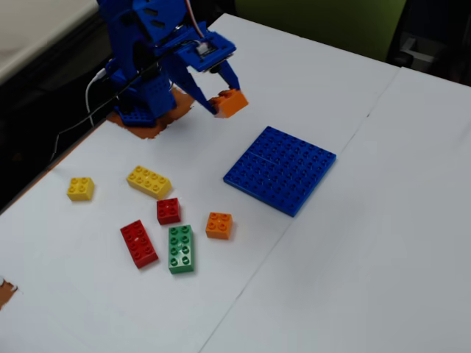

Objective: Pick up the 2x4 orange block and go up the 8x8 blue block.

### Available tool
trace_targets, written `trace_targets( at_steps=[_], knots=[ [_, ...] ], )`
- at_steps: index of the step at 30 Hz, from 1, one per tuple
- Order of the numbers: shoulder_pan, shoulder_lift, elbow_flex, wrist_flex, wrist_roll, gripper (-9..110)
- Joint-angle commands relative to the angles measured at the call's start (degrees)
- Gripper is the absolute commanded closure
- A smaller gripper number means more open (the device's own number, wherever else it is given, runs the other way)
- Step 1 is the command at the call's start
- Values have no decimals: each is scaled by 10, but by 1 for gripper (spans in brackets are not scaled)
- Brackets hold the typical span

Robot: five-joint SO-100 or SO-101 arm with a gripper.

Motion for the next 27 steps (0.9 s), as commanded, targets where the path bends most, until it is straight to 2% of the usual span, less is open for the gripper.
trace_targets(
  at_steps=[1,7,17,27],
  knots=[
    [-54,-32,-70,-18,26,101],
    [-90,-185,-230,29,25,101],
    [-111,-309,-240,94,-76,101],
    [-113,-388,-291,91,-62,101]
  ],
)
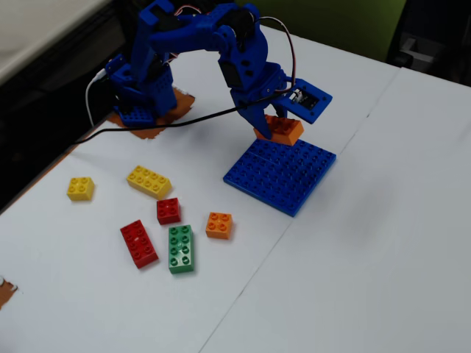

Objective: Pick up the 2x4 orange block and go up the 8x8 blue block.

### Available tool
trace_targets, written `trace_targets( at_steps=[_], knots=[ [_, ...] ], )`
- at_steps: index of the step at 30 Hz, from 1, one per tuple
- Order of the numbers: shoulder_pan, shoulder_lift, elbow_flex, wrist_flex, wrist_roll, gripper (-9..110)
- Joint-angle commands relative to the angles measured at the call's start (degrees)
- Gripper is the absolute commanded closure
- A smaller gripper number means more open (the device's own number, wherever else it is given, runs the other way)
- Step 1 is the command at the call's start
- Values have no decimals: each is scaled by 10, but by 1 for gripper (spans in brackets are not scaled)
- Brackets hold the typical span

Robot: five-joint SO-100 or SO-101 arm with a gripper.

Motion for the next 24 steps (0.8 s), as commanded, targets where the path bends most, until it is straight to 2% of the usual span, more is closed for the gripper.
trace_targets(
  at_steps=[1,24],
  knots=[
    [-4,-11,-54,-4,4,101],
    [4,-22,-54,38,-24,101]
  ],
)
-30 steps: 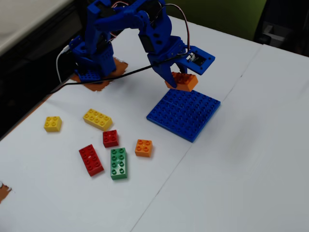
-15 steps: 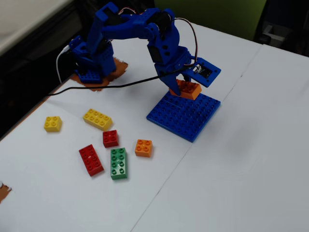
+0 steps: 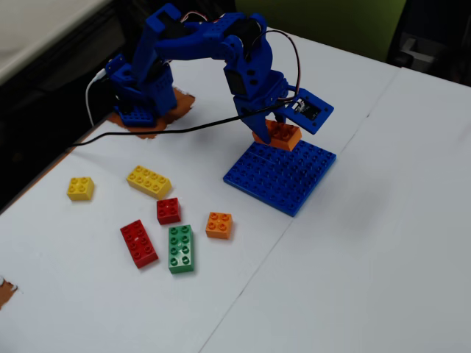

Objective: Pick up the 2x4 orange block and go up the 8x8 blue block.

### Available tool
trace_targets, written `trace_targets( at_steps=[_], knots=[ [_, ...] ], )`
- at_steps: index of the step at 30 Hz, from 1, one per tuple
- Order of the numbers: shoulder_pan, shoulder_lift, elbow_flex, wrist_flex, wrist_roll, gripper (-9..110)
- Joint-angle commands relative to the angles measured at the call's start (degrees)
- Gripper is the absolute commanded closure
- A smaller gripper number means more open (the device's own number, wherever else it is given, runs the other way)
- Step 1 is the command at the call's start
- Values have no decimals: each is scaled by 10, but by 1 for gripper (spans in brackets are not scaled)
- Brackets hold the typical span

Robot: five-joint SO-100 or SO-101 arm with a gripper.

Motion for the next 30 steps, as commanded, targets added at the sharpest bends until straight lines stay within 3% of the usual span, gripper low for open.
trace_targets(
  at_steps=[1,30],
  knots=[
    [4,11,-26,2,-11,101],
    [7,11,-26,-17,-27,101]
  ],
)
